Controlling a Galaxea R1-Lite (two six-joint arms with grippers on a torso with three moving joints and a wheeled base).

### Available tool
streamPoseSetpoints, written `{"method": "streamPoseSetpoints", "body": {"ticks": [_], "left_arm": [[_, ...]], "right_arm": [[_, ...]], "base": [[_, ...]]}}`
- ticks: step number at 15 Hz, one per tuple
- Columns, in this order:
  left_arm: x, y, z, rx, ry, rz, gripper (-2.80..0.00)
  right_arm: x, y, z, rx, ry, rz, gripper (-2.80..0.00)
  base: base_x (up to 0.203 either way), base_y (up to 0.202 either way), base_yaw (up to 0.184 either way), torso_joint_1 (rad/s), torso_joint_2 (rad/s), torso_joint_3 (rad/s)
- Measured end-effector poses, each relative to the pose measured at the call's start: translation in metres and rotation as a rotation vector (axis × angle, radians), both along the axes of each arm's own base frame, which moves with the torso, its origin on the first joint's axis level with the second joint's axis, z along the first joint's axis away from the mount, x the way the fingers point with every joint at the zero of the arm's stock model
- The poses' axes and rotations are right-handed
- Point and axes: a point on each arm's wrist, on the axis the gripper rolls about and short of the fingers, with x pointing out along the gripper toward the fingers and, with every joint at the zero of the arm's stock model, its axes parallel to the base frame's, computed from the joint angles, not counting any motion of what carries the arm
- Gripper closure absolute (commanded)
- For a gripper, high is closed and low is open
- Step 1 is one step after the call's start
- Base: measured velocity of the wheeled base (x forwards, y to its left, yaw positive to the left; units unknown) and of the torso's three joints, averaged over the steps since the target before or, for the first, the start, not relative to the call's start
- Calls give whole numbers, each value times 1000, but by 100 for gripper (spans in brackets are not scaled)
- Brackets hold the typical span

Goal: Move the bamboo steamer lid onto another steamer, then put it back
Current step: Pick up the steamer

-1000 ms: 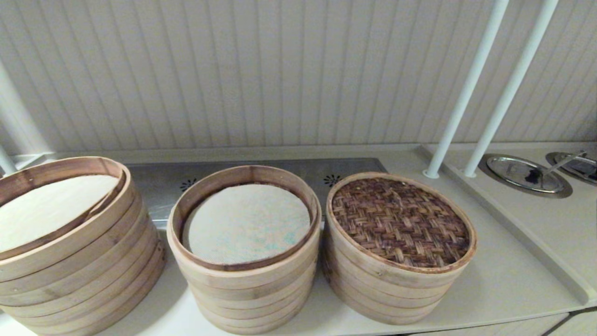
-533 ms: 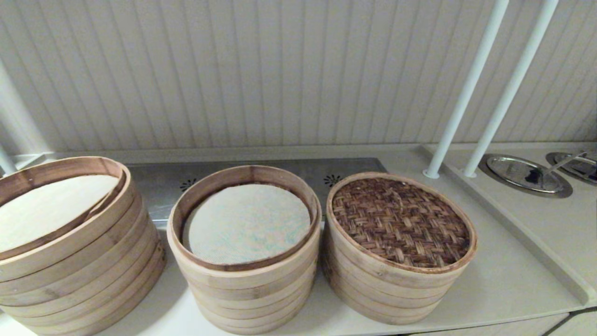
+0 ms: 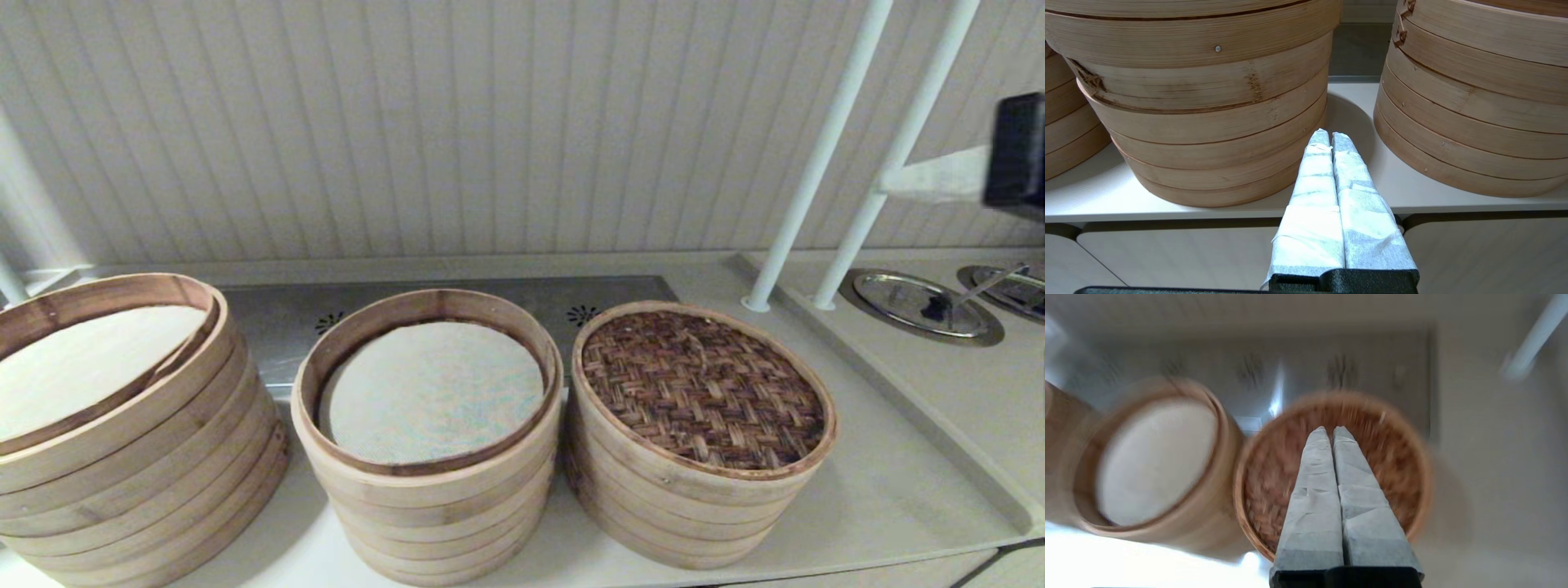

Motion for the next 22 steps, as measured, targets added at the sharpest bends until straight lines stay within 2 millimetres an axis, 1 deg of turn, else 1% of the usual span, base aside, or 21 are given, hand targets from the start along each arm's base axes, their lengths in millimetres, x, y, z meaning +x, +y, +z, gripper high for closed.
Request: {"method": "streamPoseSetpoints", "body": {"ticks": [1,3,5,6,7,9,16,20,22], "left_arm": [[0,0,0,0,0,0,0],[0,0,0,0,0,0,0],[0,0,0,-1,0,0,0],[0,0,0,-1,0,0,0],[0,0,0,-1,0,0,0],[0,0,0,-1,0,0,0],[0,0,0,-1,0,-1,0],[0,0,0,-1,0,-1,0],[0,0,0,-1,0,-1,0]], "right_arm": [[18,14,-10,-42,68,-9,0],[47,34,-30,-128,157,-27,0],[70,48,-53,-194,236,-21,0],[78,53,-65,-219,274,-16,-186],[82,55,-73,-239,297,-9,-280],[88,58,-88,-267,341,-2,-280],[99,64,-119,-312,438,8,-280],[114,70,-129,-304,411,8,-280],[117,72,-133,-309,419,8,-280]], "base": [[0,0,0,0,0,0],[0,0,0,0,0,0],[0,0,0,0,0,0],[0,0,0,0,0,0],[0,0,0,0,0,0],[0,0,0,0,0,0],[0,0,0,0,0,0],[0,0,0,0,0,0],[0,0,0,0,0,0]]}}
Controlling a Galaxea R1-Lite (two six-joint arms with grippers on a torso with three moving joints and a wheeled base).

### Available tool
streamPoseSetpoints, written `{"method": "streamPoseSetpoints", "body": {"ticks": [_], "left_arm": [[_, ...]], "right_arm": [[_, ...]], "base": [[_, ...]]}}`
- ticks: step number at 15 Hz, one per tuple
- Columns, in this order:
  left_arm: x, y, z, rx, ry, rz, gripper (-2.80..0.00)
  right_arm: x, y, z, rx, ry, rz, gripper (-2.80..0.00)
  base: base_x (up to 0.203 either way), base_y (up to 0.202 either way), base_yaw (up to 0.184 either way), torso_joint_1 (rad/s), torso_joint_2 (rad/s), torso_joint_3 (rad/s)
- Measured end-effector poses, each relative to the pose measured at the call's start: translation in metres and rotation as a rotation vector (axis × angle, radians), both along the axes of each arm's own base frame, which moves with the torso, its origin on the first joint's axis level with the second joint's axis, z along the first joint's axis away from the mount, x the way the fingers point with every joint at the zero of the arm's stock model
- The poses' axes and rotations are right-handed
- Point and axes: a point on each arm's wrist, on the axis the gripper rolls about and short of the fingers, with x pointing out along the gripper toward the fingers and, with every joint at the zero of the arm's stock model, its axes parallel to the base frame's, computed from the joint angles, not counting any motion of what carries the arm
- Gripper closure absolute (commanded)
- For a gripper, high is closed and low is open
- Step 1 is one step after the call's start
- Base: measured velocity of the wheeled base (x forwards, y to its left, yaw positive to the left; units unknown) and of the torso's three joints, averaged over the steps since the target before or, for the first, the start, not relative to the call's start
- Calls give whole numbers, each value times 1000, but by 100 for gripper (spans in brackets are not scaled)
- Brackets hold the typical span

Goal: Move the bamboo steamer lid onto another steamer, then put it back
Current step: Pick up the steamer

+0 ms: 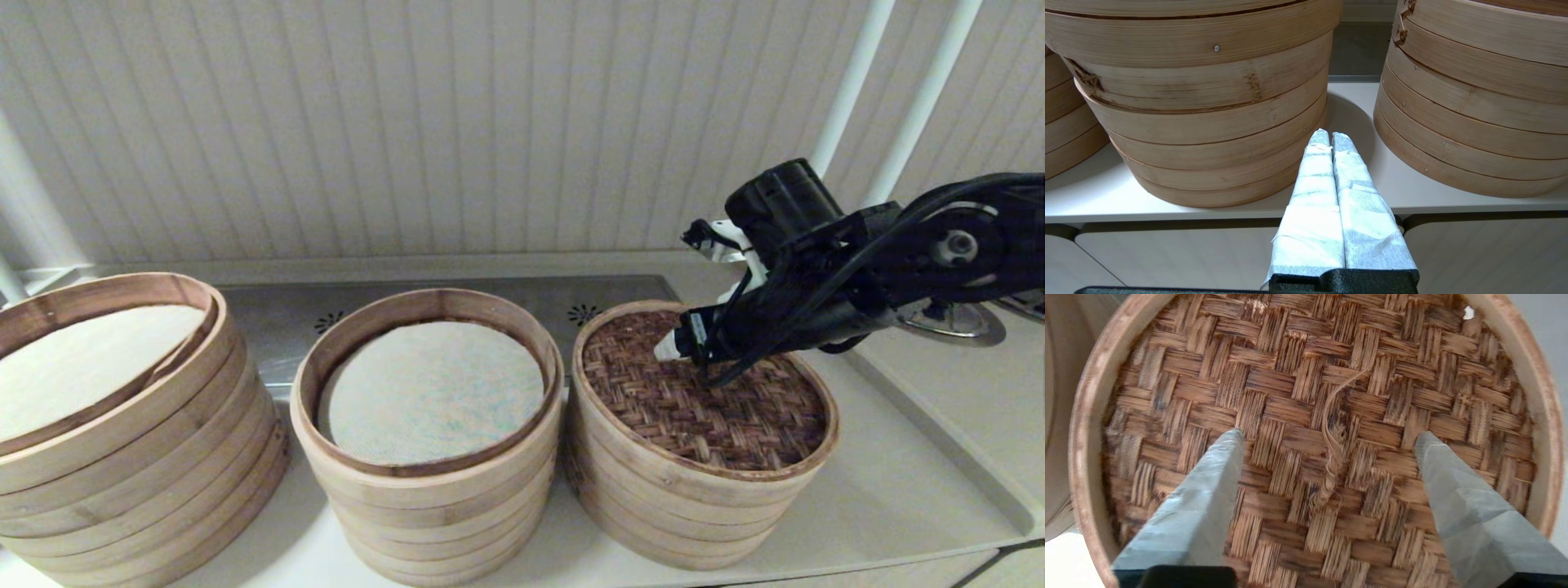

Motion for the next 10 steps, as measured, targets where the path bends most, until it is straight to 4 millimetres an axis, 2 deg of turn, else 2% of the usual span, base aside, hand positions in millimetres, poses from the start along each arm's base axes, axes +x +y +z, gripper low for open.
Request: {"method": "streamPoseSetpoints", "body": {"ticks": [3,4,10], "left_arm": [[0,0,0,0,0,0,0],[0,0,0,0,0,0,0],[0,0,0,2,0,-1,0]], "right_arm": [[4,1,-6,-9,15,0,-280],[5,2,-6,-8,14,0,0],[6,2,-8,-5,20,3,0]], "base": [[0,0,0,0,0,0],[0,0,0,0,0,0],[0,0,0,0,0,0]]}}
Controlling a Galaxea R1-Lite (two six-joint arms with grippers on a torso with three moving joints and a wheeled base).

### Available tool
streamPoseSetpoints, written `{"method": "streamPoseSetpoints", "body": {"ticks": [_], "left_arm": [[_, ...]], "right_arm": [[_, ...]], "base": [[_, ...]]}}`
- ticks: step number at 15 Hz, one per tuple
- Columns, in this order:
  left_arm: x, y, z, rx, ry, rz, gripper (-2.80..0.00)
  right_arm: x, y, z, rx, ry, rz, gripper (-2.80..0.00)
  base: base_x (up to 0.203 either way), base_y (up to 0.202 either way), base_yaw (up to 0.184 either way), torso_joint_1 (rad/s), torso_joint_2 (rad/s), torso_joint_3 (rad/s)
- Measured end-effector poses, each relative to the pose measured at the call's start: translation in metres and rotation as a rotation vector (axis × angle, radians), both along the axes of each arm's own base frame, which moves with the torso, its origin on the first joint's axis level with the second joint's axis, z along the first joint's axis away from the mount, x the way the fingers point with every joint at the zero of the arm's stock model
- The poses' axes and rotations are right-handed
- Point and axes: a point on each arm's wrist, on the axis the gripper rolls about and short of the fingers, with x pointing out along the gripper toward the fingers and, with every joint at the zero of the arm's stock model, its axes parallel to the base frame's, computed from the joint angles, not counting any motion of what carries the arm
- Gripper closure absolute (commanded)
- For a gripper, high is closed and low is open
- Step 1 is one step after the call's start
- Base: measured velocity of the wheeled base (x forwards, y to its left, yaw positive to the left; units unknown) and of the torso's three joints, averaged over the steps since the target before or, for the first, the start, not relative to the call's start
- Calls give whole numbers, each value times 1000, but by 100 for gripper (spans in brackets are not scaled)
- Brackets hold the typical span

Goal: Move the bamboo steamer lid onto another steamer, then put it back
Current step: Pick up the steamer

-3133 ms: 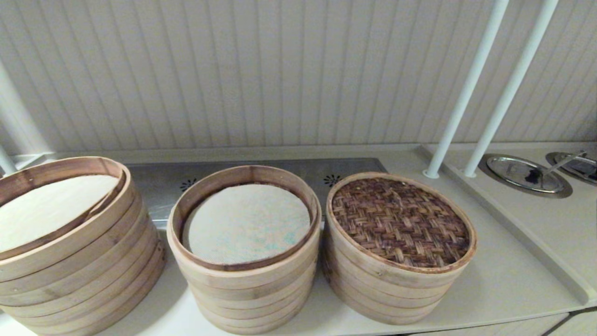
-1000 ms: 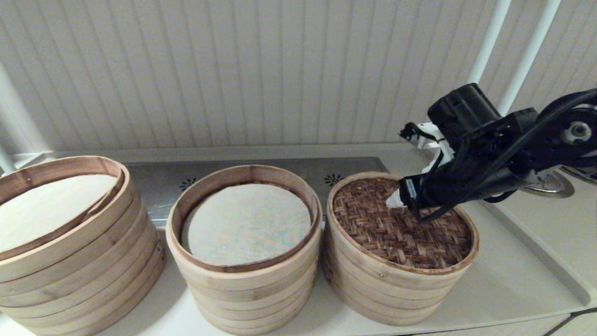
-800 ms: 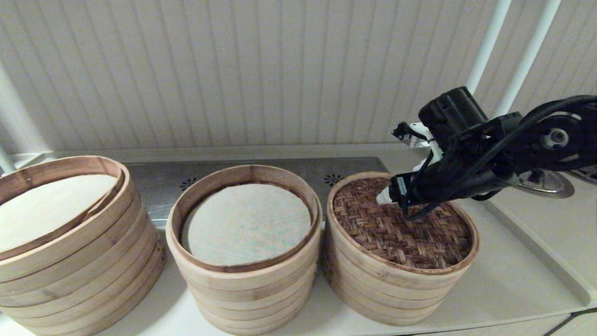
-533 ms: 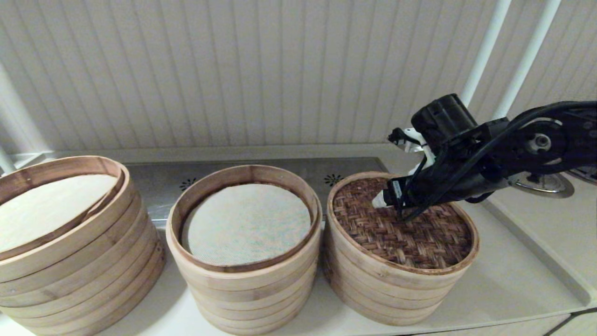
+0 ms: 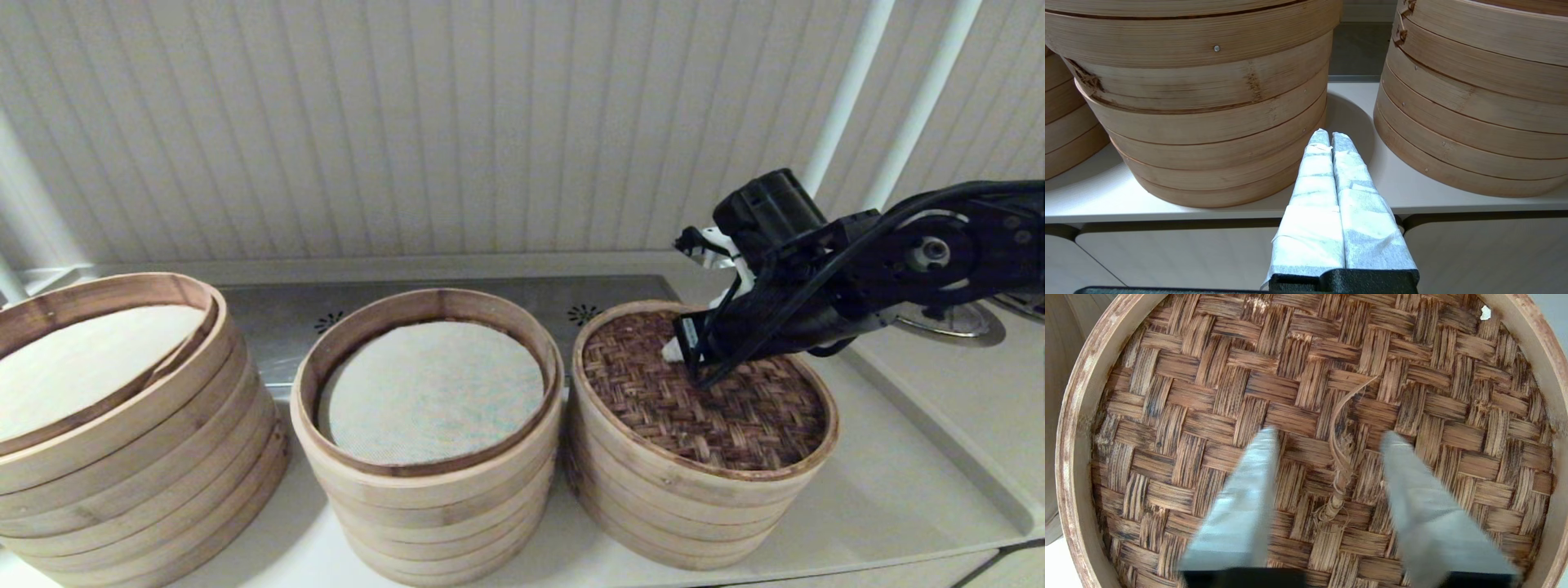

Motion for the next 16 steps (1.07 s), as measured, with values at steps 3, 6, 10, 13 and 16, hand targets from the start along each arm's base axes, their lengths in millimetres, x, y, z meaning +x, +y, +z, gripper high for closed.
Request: {"method": "streamPoseSetpoints", "body": {"ticks": [3,6,10,13,16], "left_arm": [[0,0,0,-1,0,0,0],[0,0,0,0,0,0,0],[0,0,0,0,0,0,0],[0,0,0,0,0,0,0],[0,0,0,0,0,0,0]], "right_arm": [[2,0,-2,4,-2,-2,0],[3,1,-2,8,-14,-2,0],[4,1,1,14,-26,-2,0],[3,2,14,30,-67,1,0],[0,0,32,52,-123,1,0]], "base": [[0,0,0,0,0,0],[0,0,0,0,0,0],[0,0,0,0,0,0],[0,0,0,0,0,0],[0,0,0,0,0,0]]}}
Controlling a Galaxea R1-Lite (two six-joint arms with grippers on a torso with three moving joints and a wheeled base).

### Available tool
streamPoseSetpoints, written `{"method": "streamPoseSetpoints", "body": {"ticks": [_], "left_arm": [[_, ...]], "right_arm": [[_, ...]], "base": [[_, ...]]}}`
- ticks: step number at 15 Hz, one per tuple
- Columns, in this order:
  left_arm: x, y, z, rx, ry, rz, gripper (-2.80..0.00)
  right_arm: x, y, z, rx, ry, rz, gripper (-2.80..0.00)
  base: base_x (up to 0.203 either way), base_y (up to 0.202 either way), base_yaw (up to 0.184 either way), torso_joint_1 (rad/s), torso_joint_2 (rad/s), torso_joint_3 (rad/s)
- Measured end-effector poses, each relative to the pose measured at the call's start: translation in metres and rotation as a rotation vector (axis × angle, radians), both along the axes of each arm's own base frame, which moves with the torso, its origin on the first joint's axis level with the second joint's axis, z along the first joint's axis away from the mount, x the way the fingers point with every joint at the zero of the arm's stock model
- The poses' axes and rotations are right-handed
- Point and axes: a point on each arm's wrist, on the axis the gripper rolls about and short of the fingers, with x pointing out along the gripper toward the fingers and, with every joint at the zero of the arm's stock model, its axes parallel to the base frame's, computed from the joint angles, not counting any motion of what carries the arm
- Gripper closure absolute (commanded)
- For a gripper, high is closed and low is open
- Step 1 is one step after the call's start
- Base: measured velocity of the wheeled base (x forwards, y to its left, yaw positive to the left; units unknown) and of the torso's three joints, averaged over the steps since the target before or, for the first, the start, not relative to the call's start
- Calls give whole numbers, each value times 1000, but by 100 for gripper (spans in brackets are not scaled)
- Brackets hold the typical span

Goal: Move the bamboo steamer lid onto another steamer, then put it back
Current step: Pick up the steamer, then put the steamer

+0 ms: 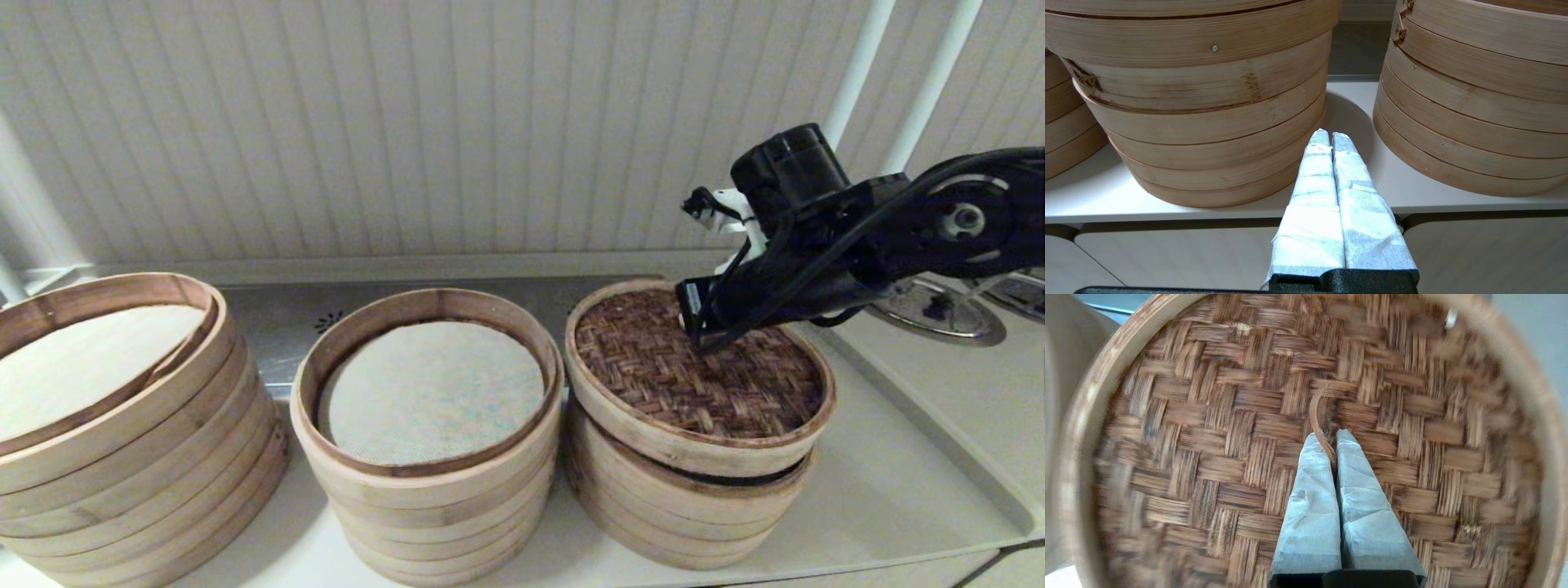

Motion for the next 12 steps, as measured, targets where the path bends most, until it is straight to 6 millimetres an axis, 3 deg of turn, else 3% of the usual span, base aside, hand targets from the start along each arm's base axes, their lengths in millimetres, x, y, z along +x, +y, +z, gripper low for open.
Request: {"method": "streamPoseSetpoints", "body": {"ticks": [12], "left_arm": [[0,0,0,0,0,0,0]], "right_arm": [[-9,0,72,64,-160,23,0]], "base": [[0,0,0,0,0,0]]}}
